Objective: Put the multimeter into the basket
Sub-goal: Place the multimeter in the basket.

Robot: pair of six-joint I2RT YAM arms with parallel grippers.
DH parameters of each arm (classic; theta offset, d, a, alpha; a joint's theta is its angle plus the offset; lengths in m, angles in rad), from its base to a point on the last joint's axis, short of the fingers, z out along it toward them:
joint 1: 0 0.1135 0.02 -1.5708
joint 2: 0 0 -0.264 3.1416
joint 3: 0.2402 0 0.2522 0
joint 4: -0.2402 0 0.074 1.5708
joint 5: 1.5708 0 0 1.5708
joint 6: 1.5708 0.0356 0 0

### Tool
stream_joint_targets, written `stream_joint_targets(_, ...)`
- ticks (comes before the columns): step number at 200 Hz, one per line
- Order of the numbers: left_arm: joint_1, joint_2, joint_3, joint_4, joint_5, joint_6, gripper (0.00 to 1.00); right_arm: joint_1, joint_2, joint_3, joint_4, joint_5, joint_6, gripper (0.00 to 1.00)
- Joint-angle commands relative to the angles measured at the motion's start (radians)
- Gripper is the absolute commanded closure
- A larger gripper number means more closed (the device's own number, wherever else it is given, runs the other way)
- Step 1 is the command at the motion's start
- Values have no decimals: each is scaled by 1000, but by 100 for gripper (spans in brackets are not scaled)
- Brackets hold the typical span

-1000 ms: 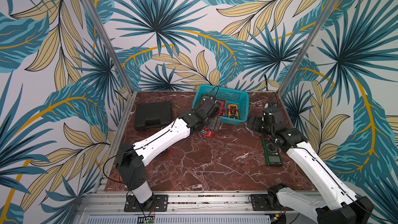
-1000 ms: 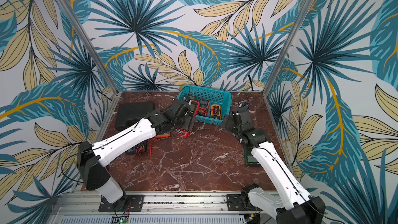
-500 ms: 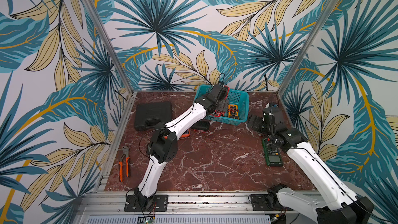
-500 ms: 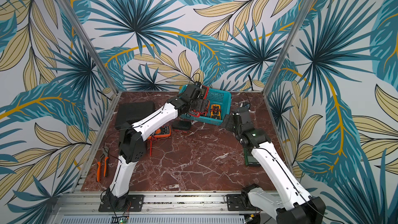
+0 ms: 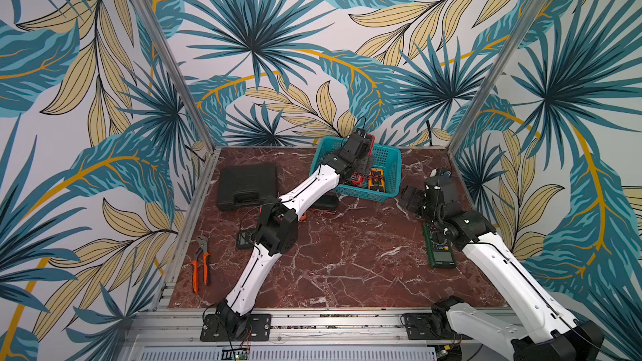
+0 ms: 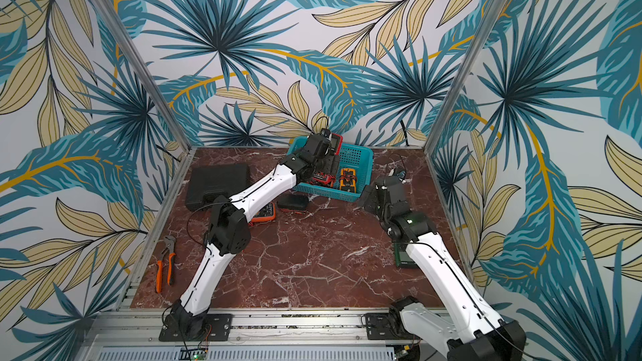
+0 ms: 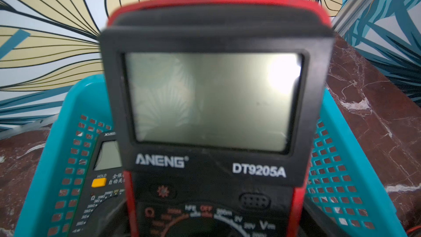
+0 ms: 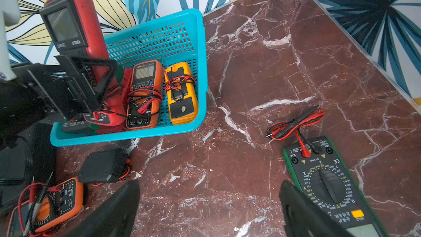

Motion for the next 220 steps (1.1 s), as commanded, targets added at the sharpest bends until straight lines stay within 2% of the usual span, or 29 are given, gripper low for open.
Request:
stream_joint_targets(1, 1, 26, 73, 42, -20, 8, 100, 5, -7, -26, 13, 34, 25, 0)
stream_joint_targets(179, 1, 121, 103, -32, 0, 12, 100, 5, -16, -22, 0, 59, 36, 1)
stream_joint_targets(220, -14, 132, 127, -58, 1, 8, 96, 5, 6, -17, 10, 34, 45, 0)
